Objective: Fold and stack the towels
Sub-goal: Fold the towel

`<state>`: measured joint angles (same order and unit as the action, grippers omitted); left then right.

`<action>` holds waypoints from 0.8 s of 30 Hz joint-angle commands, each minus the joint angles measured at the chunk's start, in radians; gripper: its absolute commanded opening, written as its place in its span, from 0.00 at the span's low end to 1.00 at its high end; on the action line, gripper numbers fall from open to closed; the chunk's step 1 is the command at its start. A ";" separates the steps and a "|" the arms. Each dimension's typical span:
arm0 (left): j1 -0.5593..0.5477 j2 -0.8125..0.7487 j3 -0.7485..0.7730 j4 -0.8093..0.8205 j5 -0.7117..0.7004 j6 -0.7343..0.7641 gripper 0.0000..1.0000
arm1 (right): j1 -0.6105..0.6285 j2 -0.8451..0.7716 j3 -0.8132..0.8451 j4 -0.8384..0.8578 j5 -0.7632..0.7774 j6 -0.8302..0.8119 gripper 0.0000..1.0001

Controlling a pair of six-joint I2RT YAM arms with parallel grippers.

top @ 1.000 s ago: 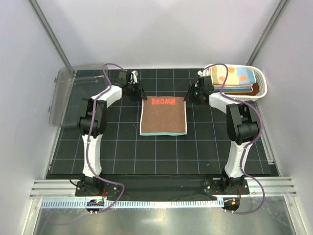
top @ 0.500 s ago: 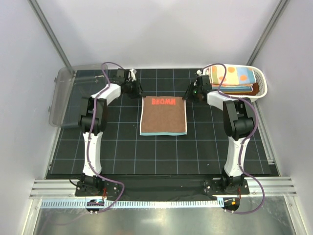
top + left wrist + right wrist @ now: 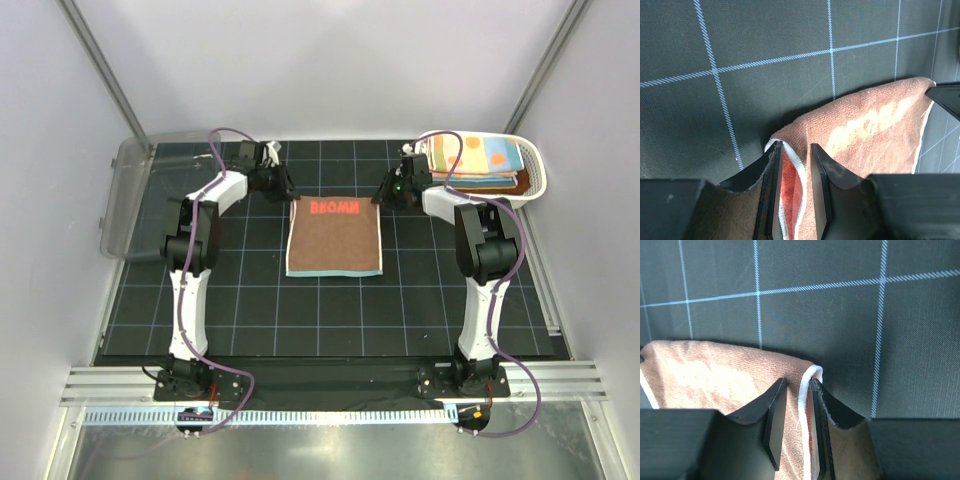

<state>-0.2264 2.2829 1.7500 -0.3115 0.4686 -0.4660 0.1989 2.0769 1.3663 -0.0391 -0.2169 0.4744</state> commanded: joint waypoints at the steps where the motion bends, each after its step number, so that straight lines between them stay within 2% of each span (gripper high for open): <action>1: 0.002 -0.003 0.003 0.026 0.031 -0.008 0.32 | 0.000 -0.020 0.043 0.067 -0.018 0.007 0.31; 11: 0.002 -0.049 -0.032 -0.014 -0.022 0.012 0.38 | 0.000 -0.017 0.063 0.051 -0.029 0.004 0.31; 24: 0.002 -0.004 0.022 -0.005 -0.016 -0.022 0.33 | -0.001 -0.003 0.065 0.051 -0.032 0.009 0.31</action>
<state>-0.2264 2.2826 1.7248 -0.3264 0.4526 -0.4725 0.1989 2.0769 1.3926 -0.0235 -0.2390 0.4786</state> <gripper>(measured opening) 0.332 0.315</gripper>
